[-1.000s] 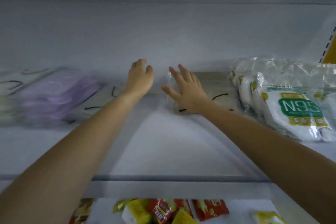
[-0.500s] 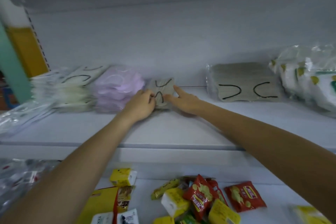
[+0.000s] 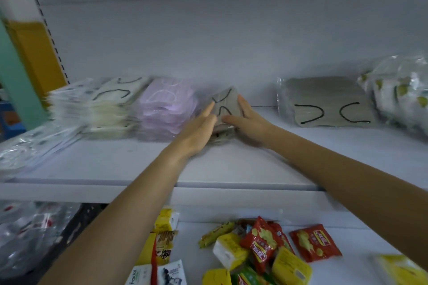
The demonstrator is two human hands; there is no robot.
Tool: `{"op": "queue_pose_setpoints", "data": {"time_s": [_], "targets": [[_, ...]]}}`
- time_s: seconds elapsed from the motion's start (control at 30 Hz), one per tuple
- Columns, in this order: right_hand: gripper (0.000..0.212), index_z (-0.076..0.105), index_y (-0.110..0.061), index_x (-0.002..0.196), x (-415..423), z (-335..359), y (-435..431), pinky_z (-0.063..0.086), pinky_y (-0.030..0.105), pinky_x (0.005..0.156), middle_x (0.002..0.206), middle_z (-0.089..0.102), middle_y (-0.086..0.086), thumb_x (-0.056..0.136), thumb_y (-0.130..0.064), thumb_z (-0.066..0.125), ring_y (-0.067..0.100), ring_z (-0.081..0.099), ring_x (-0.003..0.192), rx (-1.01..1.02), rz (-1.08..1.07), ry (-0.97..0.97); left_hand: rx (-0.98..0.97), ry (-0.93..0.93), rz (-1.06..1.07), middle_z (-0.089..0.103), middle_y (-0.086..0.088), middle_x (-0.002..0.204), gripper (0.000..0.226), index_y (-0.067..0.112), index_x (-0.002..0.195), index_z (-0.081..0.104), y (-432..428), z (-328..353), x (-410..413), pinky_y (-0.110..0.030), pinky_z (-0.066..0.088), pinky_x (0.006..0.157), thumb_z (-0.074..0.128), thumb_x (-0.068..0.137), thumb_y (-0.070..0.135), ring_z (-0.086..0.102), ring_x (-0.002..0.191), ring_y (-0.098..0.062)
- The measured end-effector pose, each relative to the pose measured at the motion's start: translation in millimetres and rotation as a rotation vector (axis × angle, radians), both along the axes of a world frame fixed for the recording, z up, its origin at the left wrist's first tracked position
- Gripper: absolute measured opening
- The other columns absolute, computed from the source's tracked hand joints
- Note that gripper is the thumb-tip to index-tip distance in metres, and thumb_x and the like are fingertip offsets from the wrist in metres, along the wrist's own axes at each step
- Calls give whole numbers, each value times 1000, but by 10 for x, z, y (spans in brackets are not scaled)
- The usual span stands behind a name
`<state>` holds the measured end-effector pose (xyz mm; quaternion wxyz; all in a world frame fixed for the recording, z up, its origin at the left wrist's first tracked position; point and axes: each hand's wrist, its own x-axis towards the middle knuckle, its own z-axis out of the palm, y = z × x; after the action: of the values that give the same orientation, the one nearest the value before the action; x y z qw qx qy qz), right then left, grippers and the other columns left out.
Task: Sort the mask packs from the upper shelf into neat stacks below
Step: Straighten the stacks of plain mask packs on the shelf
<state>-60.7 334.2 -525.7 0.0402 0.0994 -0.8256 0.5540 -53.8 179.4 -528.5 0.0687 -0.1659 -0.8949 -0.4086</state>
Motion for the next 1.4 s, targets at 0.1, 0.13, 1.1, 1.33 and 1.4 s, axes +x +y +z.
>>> {"op": "queue_pose_setpoints", "data": {"time_s": [0.1, 0.13, 1.1, 1.33, 1.4], "targets": [[77, 15, -15, 147, 31, -8, 7, 43, 30, 98, 123, 52, 0, 86, -8, 62, 16, 53, 110, -101, 21, -34, 188, -51, 1, 31, -2, 152, 60, 30, 150, 17, 17, 9, -4, -31, 18, 113, 33, 93, 37, 28, 138, -19], [80, 11, -15, 148, 45, -4, 14, 43, 26, 95, 120, 50, -2, 86, -4, 61, 15, 52, 109, -124, 29, -40, 255, -67, -21, 33, -2, 150, 70, 28, 150, 18, 35, 20, 9, -29, 19, 112, 35, 83, 41, 31, 136, -17], [17, 49, -7, 73, 0, 247, -58, 46, 18, 35, 51, 57, 8, 88, -2, 53, 18, 57, 43, -406, -182, -369, -59, 189, 75, 61, -13, 115, 30, 2, 118, 57, 91, -95, 19, -23, 34, 76, 52, 92, 16, 55, 107, -26], [59, 39, -21, 132, 178, 339, 556, 47, 18, 42, 84, 60, 4, 84, 7, 57, 8, 62, 50, -565, -181, -28, 173, 363, 206, 49, -11, 135, 44, 3, 133, 45, 89, -38, 19, -12, 30, 90, 56, 92, 14, 45, 126, -23], [52, 44, -21, 126, 329, 356, 741, 47, 16, 44, 78, 61, 0, 85, 9, 54, 4, 62, 49, -612, -161, 41, 289, 366, 121, 46, -8, 135, 54, 5, 139, 38, 171, 56, 35, 0, 29, 84, 60, 91, 18, 45, 125, -19]]}}
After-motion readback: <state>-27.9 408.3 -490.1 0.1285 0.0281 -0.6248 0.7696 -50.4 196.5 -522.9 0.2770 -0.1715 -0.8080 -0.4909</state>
